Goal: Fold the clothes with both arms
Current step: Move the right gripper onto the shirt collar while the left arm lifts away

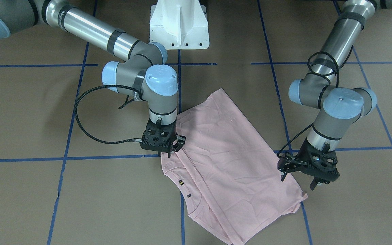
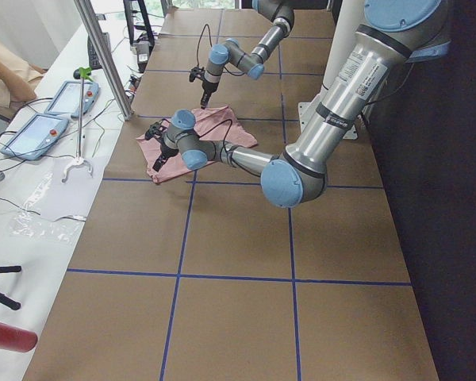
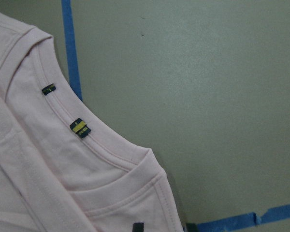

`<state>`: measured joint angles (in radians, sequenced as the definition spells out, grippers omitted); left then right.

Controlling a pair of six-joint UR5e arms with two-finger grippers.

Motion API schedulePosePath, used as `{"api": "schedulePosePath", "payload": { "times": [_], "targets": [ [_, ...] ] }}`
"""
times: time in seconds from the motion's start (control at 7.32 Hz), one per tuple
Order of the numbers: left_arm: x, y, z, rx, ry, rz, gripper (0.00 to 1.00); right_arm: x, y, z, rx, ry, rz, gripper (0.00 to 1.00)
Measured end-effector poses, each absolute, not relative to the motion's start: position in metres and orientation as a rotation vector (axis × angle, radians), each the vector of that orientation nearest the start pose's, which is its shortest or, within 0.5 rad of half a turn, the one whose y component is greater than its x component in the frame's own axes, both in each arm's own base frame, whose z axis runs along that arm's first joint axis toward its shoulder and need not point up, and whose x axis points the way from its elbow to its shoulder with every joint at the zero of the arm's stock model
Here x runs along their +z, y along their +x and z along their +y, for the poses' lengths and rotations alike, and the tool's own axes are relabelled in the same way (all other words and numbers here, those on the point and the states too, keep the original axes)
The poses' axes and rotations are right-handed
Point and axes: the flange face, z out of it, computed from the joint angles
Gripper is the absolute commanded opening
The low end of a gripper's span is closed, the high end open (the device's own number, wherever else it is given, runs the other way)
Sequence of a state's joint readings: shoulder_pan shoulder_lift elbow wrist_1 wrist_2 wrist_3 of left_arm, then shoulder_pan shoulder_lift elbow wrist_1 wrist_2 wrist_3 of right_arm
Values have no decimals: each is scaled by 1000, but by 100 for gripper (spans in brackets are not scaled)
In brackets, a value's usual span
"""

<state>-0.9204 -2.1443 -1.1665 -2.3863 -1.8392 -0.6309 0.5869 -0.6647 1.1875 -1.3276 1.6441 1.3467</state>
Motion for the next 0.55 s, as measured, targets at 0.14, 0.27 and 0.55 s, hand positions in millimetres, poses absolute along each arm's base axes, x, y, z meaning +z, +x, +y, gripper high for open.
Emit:
{"api": "schedulePosePath", "payload": {
  "times": [0.14,0.27,0.55],
  "targets": [
    [424,370,-663,150,637,782,100,235,-613,-554,304,252,-721,41],
    [425,370,-663,150,637,782,100,238,-616,-554,296,260,-710,41],
    [425,370,-663,149,635,782,100,242,-619,-554,293,268,-698,40]
  ]
}}
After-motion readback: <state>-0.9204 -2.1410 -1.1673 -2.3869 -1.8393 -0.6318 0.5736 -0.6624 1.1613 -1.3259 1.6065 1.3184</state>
